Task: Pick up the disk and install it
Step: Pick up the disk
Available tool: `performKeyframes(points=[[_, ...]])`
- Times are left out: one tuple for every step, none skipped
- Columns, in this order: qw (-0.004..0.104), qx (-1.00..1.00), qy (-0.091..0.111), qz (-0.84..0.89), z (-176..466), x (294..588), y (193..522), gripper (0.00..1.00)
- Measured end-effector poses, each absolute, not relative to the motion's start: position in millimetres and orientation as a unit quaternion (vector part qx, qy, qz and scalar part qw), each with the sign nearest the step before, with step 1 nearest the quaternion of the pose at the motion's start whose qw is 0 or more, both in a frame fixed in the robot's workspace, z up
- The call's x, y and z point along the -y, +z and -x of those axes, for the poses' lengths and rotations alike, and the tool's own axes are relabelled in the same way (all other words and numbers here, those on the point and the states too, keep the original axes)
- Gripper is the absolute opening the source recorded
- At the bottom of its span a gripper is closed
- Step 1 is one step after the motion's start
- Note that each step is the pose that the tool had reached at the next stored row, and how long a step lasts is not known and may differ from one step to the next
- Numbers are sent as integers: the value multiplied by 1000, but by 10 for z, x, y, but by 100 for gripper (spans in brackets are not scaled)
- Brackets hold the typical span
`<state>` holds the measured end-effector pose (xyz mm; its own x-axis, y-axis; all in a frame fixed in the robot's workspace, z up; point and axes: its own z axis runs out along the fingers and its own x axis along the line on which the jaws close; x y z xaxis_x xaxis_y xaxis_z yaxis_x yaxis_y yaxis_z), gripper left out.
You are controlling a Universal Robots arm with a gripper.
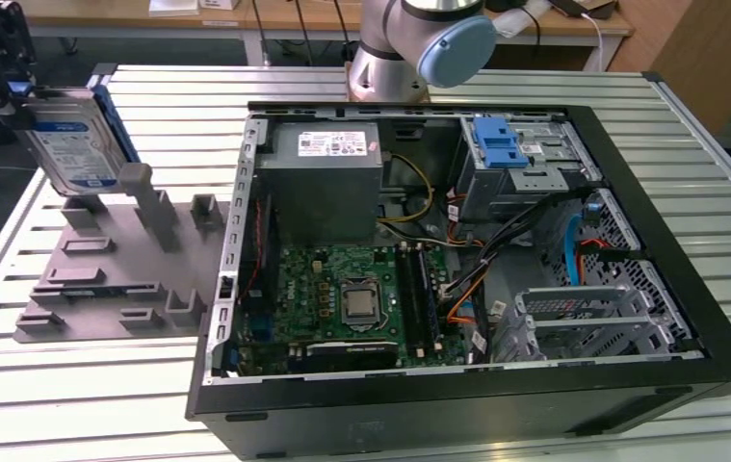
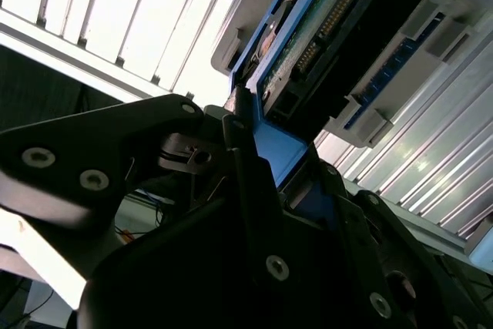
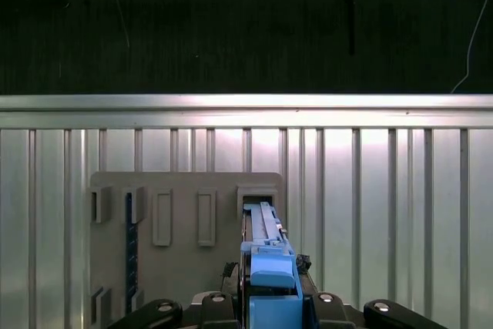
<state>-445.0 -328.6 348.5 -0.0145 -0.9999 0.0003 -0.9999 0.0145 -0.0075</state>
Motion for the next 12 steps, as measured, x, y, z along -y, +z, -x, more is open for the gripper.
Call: performKeyframes(points=[[2, -712, -3, 702, 4450, 3286, 3491, 36], [2, -712, -3, 702, 4450, 3286, 3495, 36], [3, -712, -3, 702, 4450, 3286, 3499, 36], [3, -712, -3, 702, 4450, 3286, 3504, 36], [3, -712, -3, 702, 4450, 3286, 3509, 36], [2, -712, -3, 702, 4450, 3286, 3514, 36], [2, -712, -3, 702, 4450, 3286, 3520, 36], [2, -712, -3, 702, 4450, 3286, 3526, 36], [2, -712, -3, 702, 4450, 3286, 3531, 36], [3, -712, -3, 702, 4450, 3286, 3536, 36], [3, -712, -3, 702, 4450, 3286, 3542, 36], [2, -712, -3, 702, 4450, 3286, 3549, 36]])
